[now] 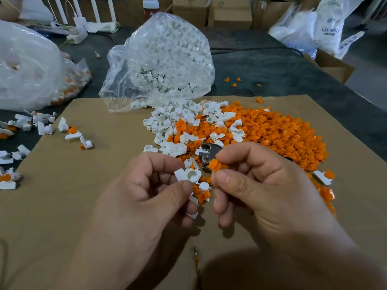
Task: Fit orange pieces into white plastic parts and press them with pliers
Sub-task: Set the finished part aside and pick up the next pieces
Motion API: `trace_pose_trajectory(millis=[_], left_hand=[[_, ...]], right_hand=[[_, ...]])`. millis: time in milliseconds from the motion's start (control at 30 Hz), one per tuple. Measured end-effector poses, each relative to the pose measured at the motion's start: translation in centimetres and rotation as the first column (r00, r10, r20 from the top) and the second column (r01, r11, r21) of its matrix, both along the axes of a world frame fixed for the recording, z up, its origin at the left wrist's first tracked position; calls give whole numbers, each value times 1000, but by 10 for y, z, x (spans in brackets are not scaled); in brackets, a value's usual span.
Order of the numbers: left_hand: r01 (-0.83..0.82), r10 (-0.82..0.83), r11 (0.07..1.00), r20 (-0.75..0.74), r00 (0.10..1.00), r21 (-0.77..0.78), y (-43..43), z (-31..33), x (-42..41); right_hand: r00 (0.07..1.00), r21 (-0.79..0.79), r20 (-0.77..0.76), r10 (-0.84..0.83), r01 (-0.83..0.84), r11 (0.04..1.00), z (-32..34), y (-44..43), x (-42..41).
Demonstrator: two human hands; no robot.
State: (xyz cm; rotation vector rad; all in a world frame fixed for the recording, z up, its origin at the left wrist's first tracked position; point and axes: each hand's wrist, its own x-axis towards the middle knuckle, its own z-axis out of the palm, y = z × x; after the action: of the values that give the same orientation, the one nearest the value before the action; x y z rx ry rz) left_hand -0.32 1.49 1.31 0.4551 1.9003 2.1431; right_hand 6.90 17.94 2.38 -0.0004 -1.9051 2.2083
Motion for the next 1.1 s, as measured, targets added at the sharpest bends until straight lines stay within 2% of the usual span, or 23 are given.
trace_pose_trajectory(millis=[133, 333, 433, 567, 633, 700, 733, 767, 800, 867, 967, 1100], left_hand=[[-10, 9, 1000, -39, 999, -11, -2, -1, -1], [22, -27, 999, -102, 994, -46, -5, -5, -2], [5, -16, 998, -167, 986, -66, -6, -8, -2], [-34, 9, 993, -215, 977, -112, -7, -10, -3], [-43, 10, 990, -235, 972, -136, -7, -10, -3], [-59, 22, 987, -239, 971, -150, -8, -9, -3], [-68, 30, 985, -235, 971, -157, -8, -10, -3], [-77, 38, 983, -227, 973, -167, -8, -11, -3], [-86, 45, 979, -216, 975, -182, -8, -12, -3], [-89, 48, 974, -196, 979, -209, -7, -13, -3], [-69, 25, 971, -191, 981, -227, -5, -13, -2], [-32, -20, 966, -196, 980, -257, -4, -14, 0]], right_hand=[[999, 27, -48, 12, -11, 1000, -3, -1, -1], [985, -193, -76, 155, -167, 967, -3, 2, -4], [986, -164, -48, 162, -167, 972, -4, 2, -4], [980, -346, -46, 192, -196, 918, 0, 1, -3], [982, -367, -18, 189, -182, 912, 2, 0, -3], [991, -234, 35, 128, -116, 965, 3, -1, 0], [996, -62, 65, 59, -55, 997, 3, -2, 2], [997, 162, 75, -28, 15, 987, 2, -4, 4], [993, 379, 50, -108, 81, 922, 2, -5, 7], [984, 651, -59, -169, 166, 740, 1, -9, 10], [965, 794, -206, -162, 261, 549, -1, -13, 8], [944, 827, -291, -155, 330, 456, -3, -12, 7]])
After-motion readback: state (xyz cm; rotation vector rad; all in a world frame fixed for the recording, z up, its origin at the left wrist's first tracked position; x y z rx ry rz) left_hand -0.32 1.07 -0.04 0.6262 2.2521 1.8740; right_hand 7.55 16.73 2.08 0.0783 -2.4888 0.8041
